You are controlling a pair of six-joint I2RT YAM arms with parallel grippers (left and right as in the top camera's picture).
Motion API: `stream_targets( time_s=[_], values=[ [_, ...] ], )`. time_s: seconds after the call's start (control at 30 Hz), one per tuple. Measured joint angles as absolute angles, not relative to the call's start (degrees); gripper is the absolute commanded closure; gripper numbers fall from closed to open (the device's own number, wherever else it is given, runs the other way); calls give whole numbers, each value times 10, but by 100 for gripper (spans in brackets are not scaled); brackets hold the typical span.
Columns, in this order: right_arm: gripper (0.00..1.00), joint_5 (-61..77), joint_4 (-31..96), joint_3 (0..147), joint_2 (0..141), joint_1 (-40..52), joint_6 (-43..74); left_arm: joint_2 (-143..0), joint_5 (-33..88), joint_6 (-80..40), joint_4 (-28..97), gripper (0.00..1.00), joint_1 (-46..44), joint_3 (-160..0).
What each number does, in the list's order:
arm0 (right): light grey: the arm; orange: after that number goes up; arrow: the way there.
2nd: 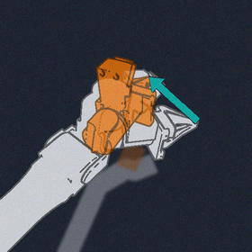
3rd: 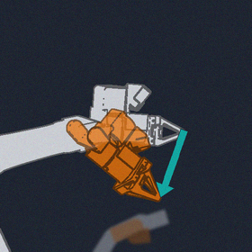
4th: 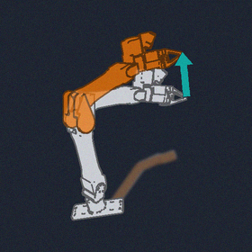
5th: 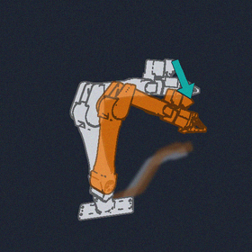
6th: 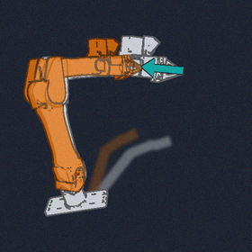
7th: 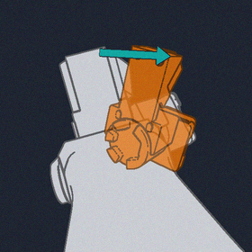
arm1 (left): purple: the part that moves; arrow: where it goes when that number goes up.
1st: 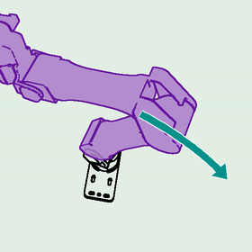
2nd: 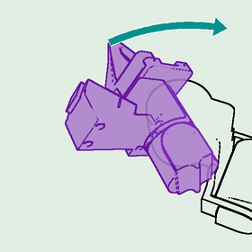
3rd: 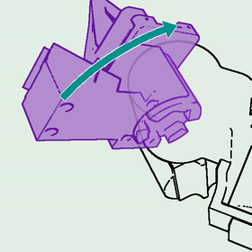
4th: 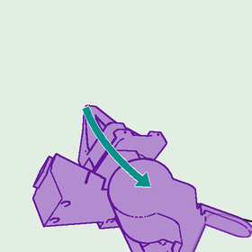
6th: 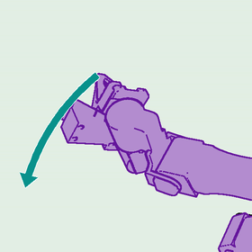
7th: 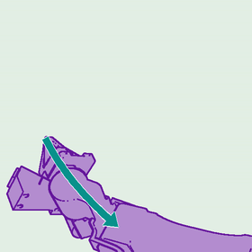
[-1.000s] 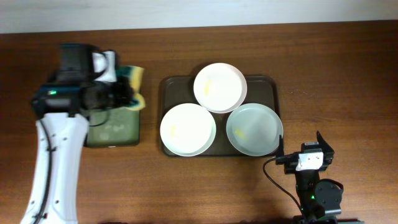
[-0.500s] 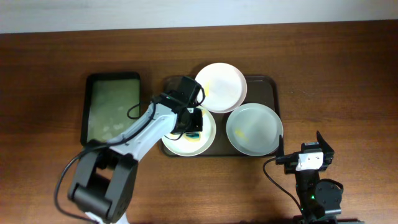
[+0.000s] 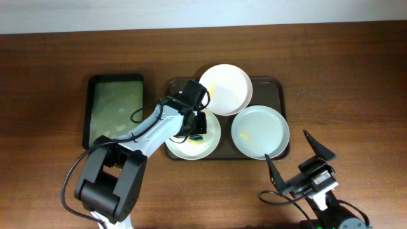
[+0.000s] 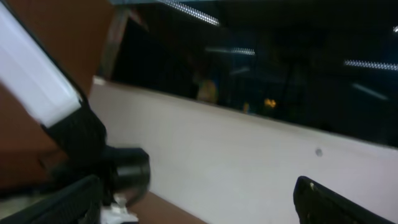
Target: Clean dirty plates on tray and stack at the side
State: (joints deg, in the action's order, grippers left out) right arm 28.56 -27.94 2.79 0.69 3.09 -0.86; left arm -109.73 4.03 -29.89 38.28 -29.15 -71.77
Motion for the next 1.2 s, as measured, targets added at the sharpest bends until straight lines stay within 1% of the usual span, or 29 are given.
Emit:
stream_targets(
  time_s=[0.03,0.1,0.13,0.2,0.23,0.27,0.3,0.33,0.37,0.4,0.43,0.47,0.53,0.57,0.6,0.63,0.67,0.7,0.73,0.87,0.9,1.0,1.03,1.07,1.13,1.17,1.2],
  values=[
    [2,283,-250,49,9,31,2,-1097,41,-299,383,100,-291,-718],
    [2,275,-89,154,43,31,6,-1097,41,-299,387,100,-291,-718],
    [2,273,20,219,69,31,-2,-1097,41,-299,392,100,-291,-718],
    [2,269,247,413,203,31,-37,-1097,41,-299,396,100,-291,-718],
    [2,270,305,483,267,31,-45,-1097,41,-299,397,100,-291,-718],
    [2,274,331,526,320,31,-48,-1097,41,-299,396,100,-291,-718],
    [2,291,347,563,376,31,-47,-1098,40,-299,398,100,-291,-718],
    [2,341,349,594,469,31,-40,-1098,41,-298,397,100,-291,-718],
    [1,378,337,595,508,31,-36,-1098,41,-298,397,100,-289,-718],
    [21,418,292,592,551,31,-30,-1098,49,-298,399,100,-286,-718],
    [26,454,219,597,602,31,4,-1098,72,-298,410,100,-276,-718],
    [25,468,188,602,639,31,37,-1098,91,-298,413,100,-264,-718],
    [26,488,198,610,714,31,113,-1098,139,-294,423,100,-232,-719],
    [25,491,255,619,746,31,137,-1098,155,-291,434,100,-217,-718],
    [22,483,317,630,771,32,145,-1098,162,-286,438,100,-209,-719],
    [19,460,368,644,790,36,145,-1098,170,-269,441,100,-201,-718],
    [14,420,412,662,801,46,141,-1098,172,-258,442,100,-200,-718],
    [10,385,430,674,804,60,137,-1098,174,-250,441,100,-201,-718],
    [2,326,436,690,805,90,133,-1098,170,-241,439,100,-204,-718],
    [2,205,429,703,809,170,155,-1098,148,-231,433,100,-217,-718],
    [8,184,428,703,817,190,161,-1098,146,-231,433,100,-218,-718],
    [18,150,416,703,850,212,168,-1098,140,-229,432,100,-217,-718],
    [29,145,408,703,876,215,170,-1098,139,-229,433,100,-217,-718],
    [36,142,405,705,899,215,170,-1098,137,-229,432,100,-217,-718],
    [40,138,404,704,962,216,173,-1098,131,-229,425,100,-217,-718],
    [49,137,396,704,983,216,175,-1098,130,-229,423,100,-217,-718],
    [52,136,385,704,997,216,176,-1098,128,-229,423,100,-217,-718]
  ],
)
